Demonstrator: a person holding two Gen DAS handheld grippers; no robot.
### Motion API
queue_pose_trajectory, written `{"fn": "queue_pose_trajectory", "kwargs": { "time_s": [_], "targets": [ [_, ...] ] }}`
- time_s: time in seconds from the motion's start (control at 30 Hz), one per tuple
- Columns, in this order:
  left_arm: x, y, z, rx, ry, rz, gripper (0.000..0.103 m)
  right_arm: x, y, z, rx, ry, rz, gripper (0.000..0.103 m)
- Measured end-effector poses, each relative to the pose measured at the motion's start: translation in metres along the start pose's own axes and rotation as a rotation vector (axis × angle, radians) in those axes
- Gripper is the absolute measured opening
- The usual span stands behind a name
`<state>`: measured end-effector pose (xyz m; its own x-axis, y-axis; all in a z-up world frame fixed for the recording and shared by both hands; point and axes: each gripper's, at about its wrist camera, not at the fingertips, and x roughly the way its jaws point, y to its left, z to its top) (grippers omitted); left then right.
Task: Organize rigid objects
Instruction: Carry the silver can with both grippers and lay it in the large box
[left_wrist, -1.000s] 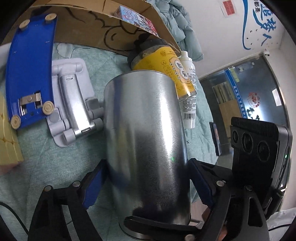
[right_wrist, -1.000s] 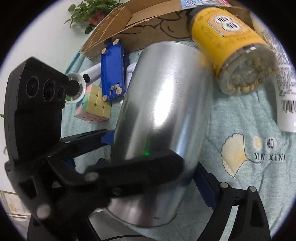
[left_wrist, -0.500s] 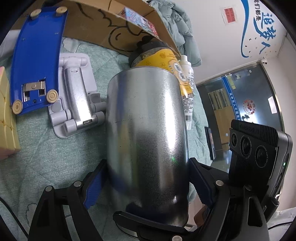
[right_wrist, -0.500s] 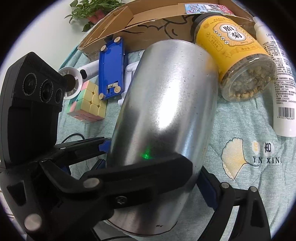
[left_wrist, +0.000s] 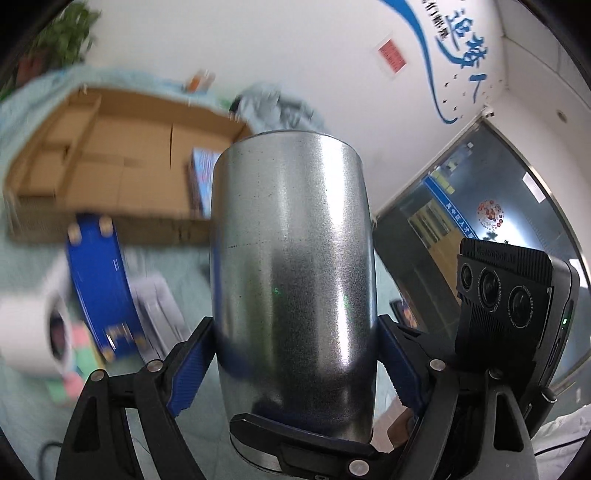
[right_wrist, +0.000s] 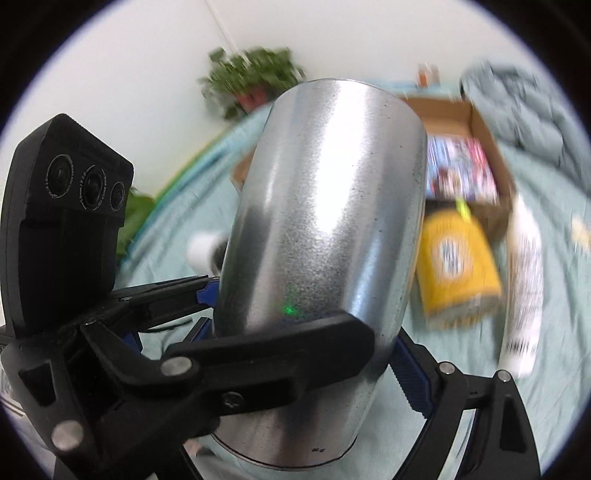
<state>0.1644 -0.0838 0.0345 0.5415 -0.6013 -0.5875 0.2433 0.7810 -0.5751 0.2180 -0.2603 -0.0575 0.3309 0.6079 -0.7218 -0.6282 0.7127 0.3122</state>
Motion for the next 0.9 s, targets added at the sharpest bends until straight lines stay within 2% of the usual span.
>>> {"fn": "queue_pose_trajectory", "kwargs": {
  "time_s": [0.2,0.4,0.73,0.9],
  "targets": [
    [-0.031,-0.009,0.040,0.054,-0.046,0.030,0.083,-0.015,0.003,0.036,-0.046,-0.078,0.026,0.090],
    [-0.050,0.013,0.079,0.028,-0.051,0.059,0.083,0.000,0.006,0.067,-0.064,-0.071,0.052,0.090],
    [-0.025,0.095,0.154,-0.054,0.002,0.104,0.083,0.061,0.000,0.129,-0.047,0.014,0.111,0.090],
    [0.001,0.141,0.174,-0.095,0.040,0.111,0.083,0.096,-0.012,0.156,-0.019,0.059,0.124,0.090]
  ]
}}
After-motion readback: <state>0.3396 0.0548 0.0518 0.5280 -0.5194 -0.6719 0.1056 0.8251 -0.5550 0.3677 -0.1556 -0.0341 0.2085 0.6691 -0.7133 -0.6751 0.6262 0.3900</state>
